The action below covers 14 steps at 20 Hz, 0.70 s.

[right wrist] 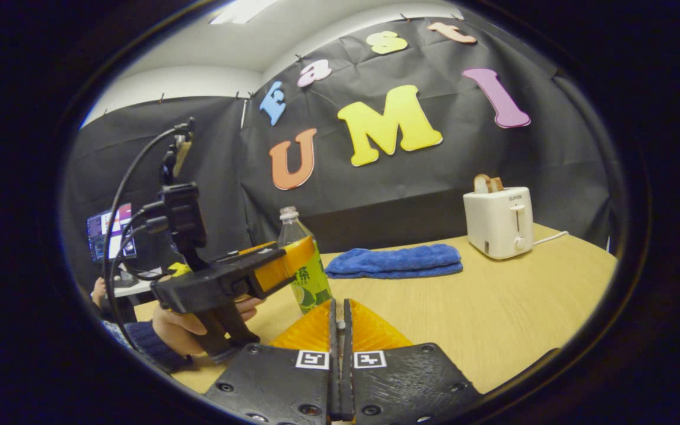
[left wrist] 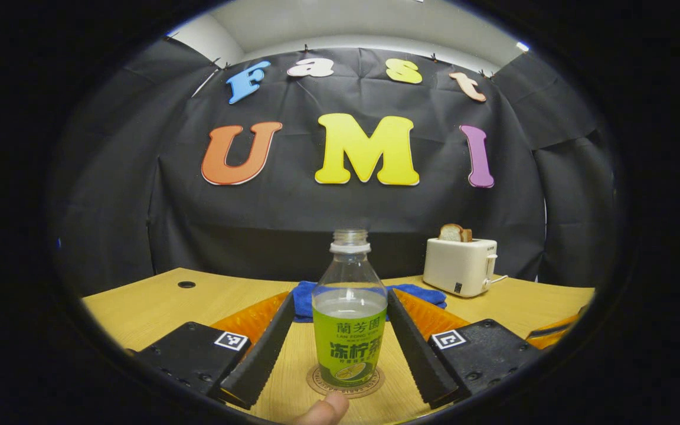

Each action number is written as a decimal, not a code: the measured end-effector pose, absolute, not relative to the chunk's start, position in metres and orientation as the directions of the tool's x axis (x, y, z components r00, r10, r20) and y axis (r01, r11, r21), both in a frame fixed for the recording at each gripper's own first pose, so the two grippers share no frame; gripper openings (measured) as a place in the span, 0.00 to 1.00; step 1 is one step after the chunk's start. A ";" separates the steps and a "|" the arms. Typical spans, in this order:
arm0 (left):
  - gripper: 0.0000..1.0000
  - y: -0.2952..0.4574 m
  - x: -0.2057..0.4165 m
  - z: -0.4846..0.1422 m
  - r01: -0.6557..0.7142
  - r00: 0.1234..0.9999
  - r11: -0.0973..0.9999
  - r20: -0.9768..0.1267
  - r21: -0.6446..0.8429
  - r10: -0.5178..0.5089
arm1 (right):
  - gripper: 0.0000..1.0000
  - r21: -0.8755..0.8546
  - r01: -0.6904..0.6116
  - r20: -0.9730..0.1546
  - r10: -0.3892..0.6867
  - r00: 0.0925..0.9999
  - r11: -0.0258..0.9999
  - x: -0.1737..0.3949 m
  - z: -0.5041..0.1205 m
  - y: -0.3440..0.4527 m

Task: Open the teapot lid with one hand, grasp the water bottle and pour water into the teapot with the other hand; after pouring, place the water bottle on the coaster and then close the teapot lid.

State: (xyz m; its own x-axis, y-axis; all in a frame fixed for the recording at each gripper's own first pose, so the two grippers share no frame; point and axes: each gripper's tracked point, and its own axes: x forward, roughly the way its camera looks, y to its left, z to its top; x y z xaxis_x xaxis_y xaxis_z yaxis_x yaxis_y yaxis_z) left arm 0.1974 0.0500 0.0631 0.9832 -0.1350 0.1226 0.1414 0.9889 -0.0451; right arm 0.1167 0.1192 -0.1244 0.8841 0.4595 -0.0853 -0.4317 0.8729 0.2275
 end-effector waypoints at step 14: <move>0.97 0.068 0.185 0.077 0.145 0.978 0.986 0.159 -0.079 -0.132 | 0.01 0.202 -0.437 -0.111 0.463 0.879 0.877 0.126 -0.136 0.129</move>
